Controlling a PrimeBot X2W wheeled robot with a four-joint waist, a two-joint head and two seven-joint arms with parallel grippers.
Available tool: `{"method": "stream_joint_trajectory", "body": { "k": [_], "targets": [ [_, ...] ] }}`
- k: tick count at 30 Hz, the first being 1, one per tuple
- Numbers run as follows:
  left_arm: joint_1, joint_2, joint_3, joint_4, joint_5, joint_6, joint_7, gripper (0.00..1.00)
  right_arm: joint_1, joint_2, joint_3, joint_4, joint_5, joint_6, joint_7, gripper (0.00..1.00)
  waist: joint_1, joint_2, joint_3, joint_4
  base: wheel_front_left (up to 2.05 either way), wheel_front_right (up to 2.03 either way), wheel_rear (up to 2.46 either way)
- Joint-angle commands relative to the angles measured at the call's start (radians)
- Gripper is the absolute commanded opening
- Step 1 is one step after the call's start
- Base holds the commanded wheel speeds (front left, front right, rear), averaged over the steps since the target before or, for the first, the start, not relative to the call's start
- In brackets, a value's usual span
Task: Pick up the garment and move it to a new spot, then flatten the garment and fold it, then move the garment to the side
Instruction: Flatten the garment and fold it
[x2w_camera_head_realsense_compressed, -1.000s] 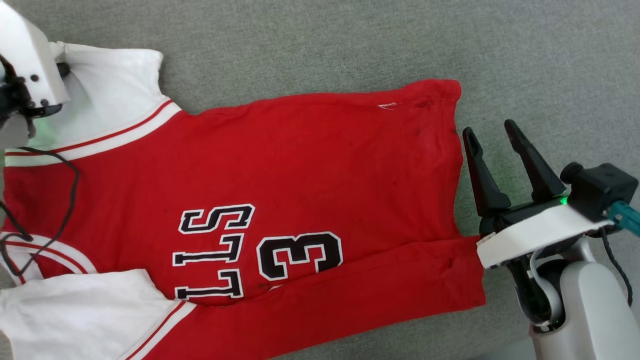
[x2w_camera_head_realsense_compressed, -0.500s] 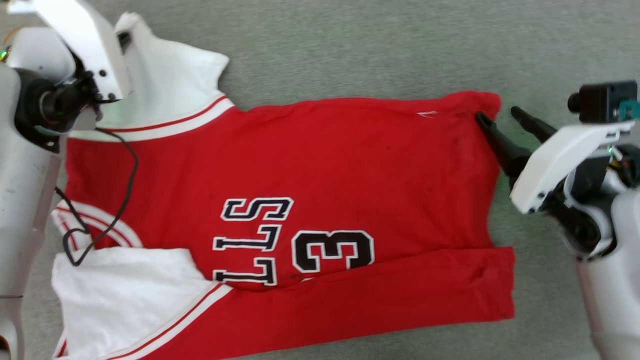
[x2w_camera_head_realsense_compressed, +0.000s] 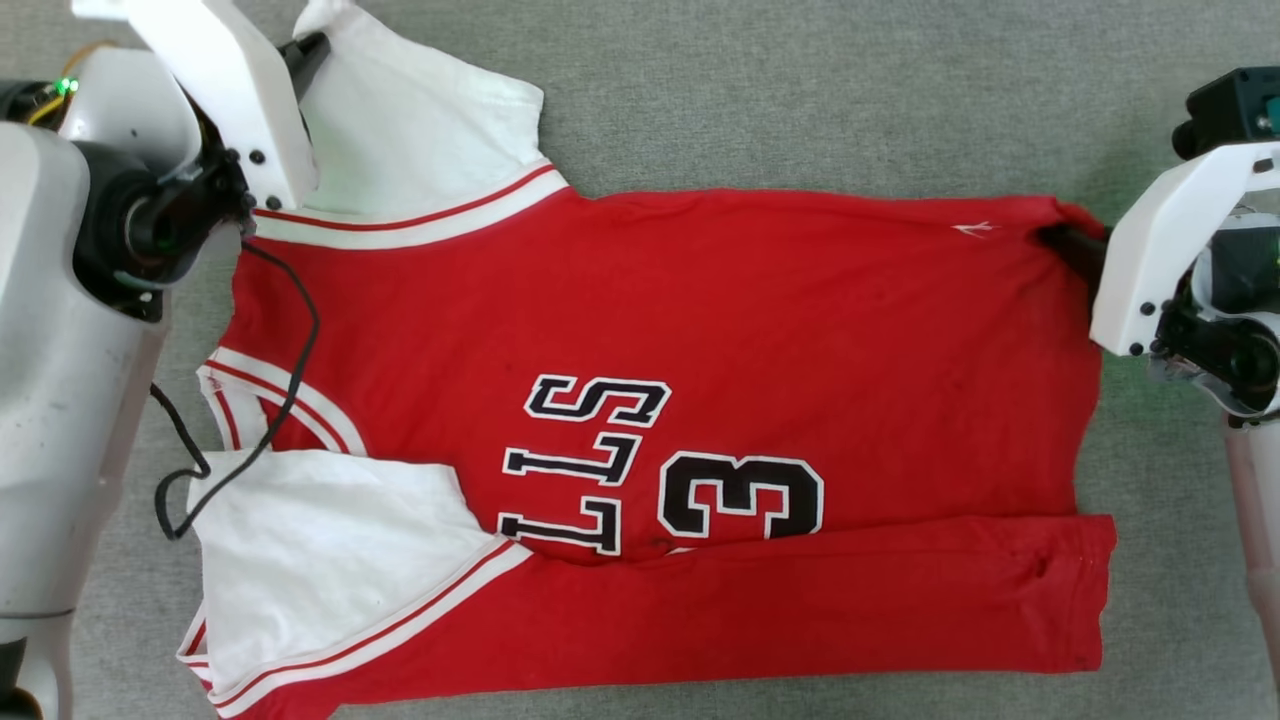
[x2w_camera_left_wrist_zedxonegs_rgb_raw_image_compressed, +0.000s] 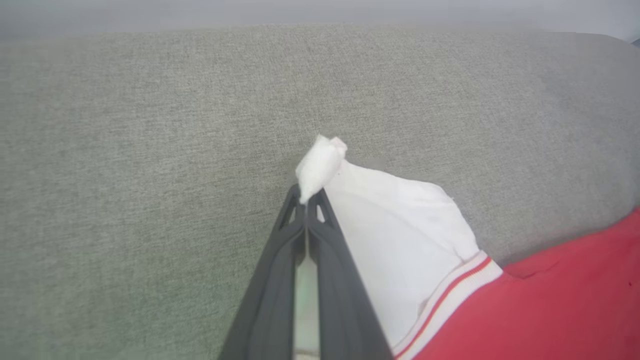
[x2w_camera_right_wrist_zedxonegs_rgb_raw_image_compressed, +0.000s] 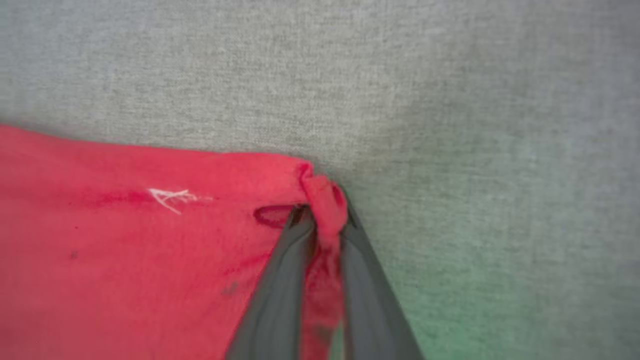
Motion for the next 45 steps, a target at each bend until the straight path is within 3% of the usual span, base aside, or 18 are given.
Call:
{"method": "stream_joint_trajectory", "body": {
  "k": [1,9,18,27,32,33,34,35,40,45],
  "targets": [
    [0.021,0.005,0.006,-0.006,-0.007,-0.004,-0.014,0.0,0.076,0.034,0.042,0.06,-0.011,-0.001,0.04,0.0,0.0001,0.0,-0.01,0.005,0.0,0.0,0.0],
    [0.137,0.006,0.05,-0.019,-0.048,-0.007,-0.107,0.0,0.053,-0.01,0.002,-0.077,-0.068,-0.001,-0.085,0.0,0.0001,0.0,-0.112,0.025,0.0,0.0,0.0],
    [0.444,0.027,0.139,-0.121,-0.118,0.027,-0.258,0.0,0.237,0.02,-0.064,-0.145,-0.075,-0.001,-0.127,0.0,0.0001,0.0,-0.284,0.051,0.0,0.0,0.0],
    [0.816,-0.031,0.162,-0.187,-0.196,0.095,-0.339,0.0,0.477,0.085,-0.132,-0.122,-0.073,-0.001,-0.171,0.0,0.0001,0.0,-0.391,0.075,0.0,0.0,0.0],
    [0.904,-0.076,0.162,-0.141,-0.238,0.089,-0.357,0.0,0.56,0.111,-0.154,-0.087,-0.075,-0.001,-0.211,0.0,0.0001,0.0,-0.417,0.079,0.0,0.0,0.0],
    [0.917,-0.086,0.153,-0.126,-0.243,0.085,-0.351,0.22,0.576,0.117,-0.155,-0.08,-0.078,-0.001,-0.223,0.12,0.0001,0.0,-0.423,0.08,0.0,0.0,0.0],
    [0.923,-0.093,0.148,-0.111,-0.242,0.082,-0.353,0.61,0.591,0.122,-0.157,-0.066,-0.076,-0.001,-0.233,0.84,0.0001,0.0,-0.428,0.08,0.0,0.0,0.0],
    [0.924,-0.1,0.143,-0.098,-0.241,0.081,-0.359,1.0,0.607,0.122,-0.153,-0.055,-0.083,-0.001,-0.247,1.0,0.0001,0.0,-0.434,0.08,0.0,0.0,0.0],
    [0.925,-0.117,0.131,-0.035,-0.197,0.065,-0.433,1.0,0.651,0.122,-0.136,-0.041,-0.078,-0.001,-0.336,1.0,0.0001,0.0,-0.474,0.072,0.0,0.0,0.0],
    [0.939,-0.126,0.118,-0.055,-0.12,0.07,-0.556,1.0,0.685,0.097,-0.126,-0.112,-0.073,-0.001,-0.382,1.0,0.0001,0.0,-0.529,0.06,0.0,0.0,0.0]
  ]
}}
